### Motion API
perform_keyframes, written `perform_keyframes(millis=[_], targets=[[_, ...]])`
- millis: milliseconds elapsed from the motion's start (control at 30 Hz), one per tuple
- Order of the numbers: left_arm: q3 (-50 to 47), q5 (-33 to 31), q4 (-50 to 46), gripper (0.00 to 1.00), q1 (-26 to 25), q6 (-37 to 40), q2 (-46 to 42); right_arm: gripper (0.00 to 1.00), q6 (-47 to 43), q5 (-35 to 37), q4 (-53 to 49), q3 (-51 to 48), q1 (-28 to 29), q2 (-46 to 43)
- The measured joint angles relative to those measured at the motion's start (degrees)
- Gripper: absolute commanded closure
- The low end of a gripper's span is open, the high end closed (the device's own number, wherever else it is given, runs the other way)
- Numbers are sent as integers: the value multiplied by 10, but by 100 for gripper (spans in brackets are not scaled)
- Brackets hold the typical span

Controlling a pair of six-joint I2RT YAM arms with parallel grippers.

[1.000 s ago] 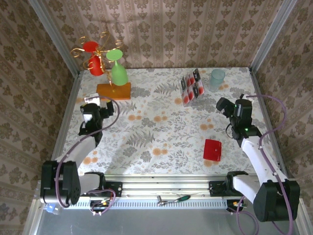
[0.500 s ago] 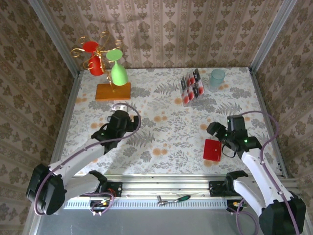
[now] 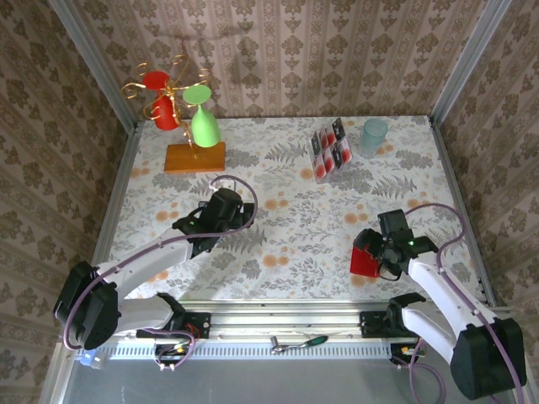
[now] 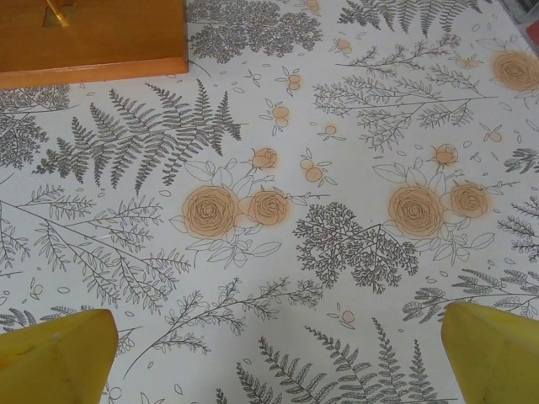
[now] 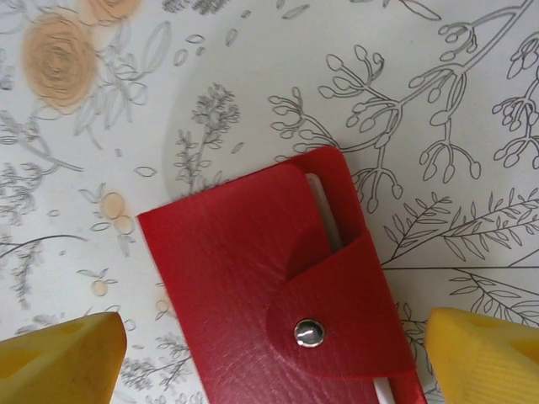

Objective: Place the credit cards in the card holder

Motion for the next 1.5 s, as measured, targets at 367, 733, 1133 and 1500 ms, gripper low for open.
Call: perform_keyframes(millis=[367,733,1133,1500], targets=[[0,13,2,0,0,-8,0,7,9,-20,59,-21,3,33],[0,26,4,0,0,-12,20,13,10,-135,164,-35,5,44],[0,47,8,0,0,-12,25,14,10,-166,213,-36,5,80],[15,102,24,0,0,-16,39,21,10,-164,189,-75,5,22]])
